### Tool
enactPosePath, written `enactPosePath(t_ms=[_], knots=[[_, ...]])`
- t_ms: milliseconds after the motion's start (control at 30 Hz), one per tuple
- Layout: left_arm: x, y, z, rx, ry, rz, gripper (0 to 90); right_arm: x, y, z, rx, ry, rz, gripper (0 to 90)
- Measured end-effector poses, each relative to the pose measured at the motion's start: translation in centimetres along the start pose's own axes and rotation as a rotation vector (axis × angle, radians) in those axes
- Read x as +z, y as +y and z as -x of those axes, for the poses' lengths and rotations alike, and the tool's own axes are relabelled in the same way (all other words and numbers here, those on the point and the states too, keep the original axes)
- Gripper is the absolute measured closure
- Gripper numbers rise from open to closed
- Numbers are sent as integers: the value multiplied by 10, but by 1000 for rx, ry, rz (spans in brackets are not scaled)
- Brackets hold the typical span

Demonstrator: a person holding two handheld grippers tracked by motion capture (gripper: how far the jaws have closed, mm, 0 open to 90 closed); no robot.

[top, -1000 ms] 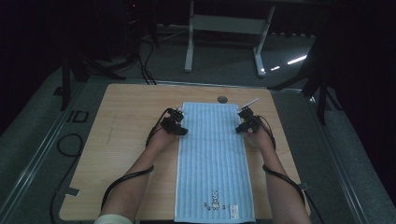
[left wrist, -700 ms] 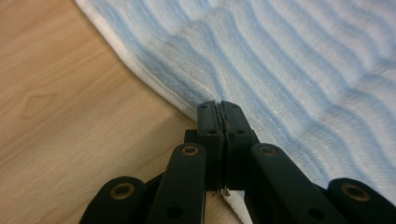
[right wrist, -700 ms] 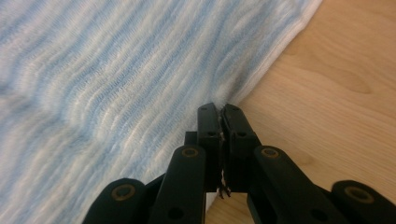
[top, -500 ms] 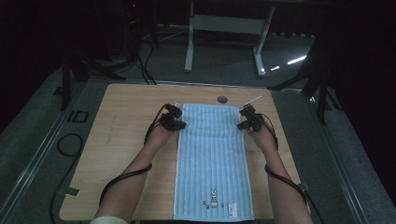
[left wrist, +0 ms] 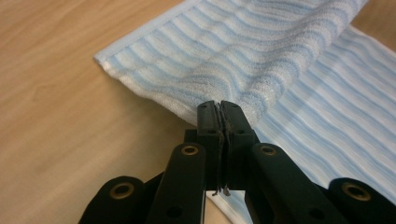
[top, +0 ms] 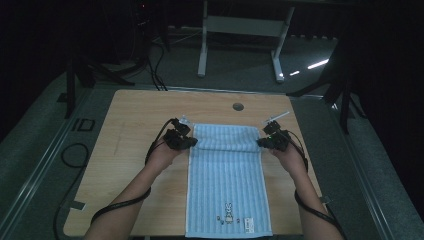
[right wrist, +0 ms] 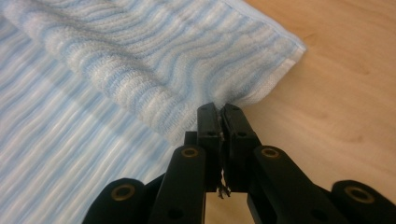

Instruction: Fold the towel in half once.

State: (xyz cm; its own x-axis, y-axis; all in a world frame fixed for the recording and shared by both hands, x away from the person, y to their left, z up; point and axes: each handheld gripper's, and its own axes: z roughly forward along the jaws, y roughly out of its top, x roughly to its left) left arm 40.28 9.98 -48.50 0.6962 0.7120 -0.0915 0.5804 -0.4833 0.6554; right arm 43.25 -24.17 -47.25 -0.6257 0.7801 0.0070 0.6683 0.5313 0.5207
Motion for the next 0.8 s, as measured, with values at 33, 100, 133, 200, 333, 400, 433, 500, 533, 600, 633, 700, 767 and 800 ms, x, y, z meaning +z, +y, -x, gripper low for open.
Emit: enactPosePath(t_ms=[33, 100, 133, 200, 333, 400, 433, 500, 533, 600, 633, 700, 767, 800], knots=[[-2, -3, 3, 13, -5, -1, 869, -3, -4, -3, -9, 6, 4, 868], [-5, -9, 10, 19, -16, -8, 869, -8, -14, -8, -17, 17, 20, 868], [-5, -12, 13, 28, -22, -9, 868, -9, -17, -10, -20, 19, 18, 867], [-5, -18, 19, 46, -28, -19, 866, -10, -25, -13, -28, 18, 20, 866], [0, -32, 27, 40, -54, -31, 855, -9, -40, -20, -38, 16, 12, 860], [0, -38, 30, 43, -64, -52, 785, -8, -46, -23, -39, 27, 0, 798], [-2, -40, 30, 41, -73, -45, 725, -9, -50, -23, -38, 49, -12, 746], [-8, -40, 30, 35, -84, -31, 656, -16, -51, -23, -41, 56, -5, 728], [-11, -39, 29, 33, -90, -20, 653, -20, -51, -24, -37, 48, 4, 726], [-13, -37, 29, 33, -106, -9, 653, -25, -48, -25, -38, 44, 16, 743], [-11, -35, 30, 35, -114, -17, 654, -25, -47, -26, -46, 41, 18, 748], [-5, -34, 32, 50, -117, -38, 659, -19, -44, -31, -70, 43, 4, 765], [3, -35, 32, 56, -121, -63, 663, -10, -44, -34, -75, 48, -14, 771], [7, -36, 31, 55, -120, -71, 667, -5, -44, -36, -76, 53, -23, 770]])
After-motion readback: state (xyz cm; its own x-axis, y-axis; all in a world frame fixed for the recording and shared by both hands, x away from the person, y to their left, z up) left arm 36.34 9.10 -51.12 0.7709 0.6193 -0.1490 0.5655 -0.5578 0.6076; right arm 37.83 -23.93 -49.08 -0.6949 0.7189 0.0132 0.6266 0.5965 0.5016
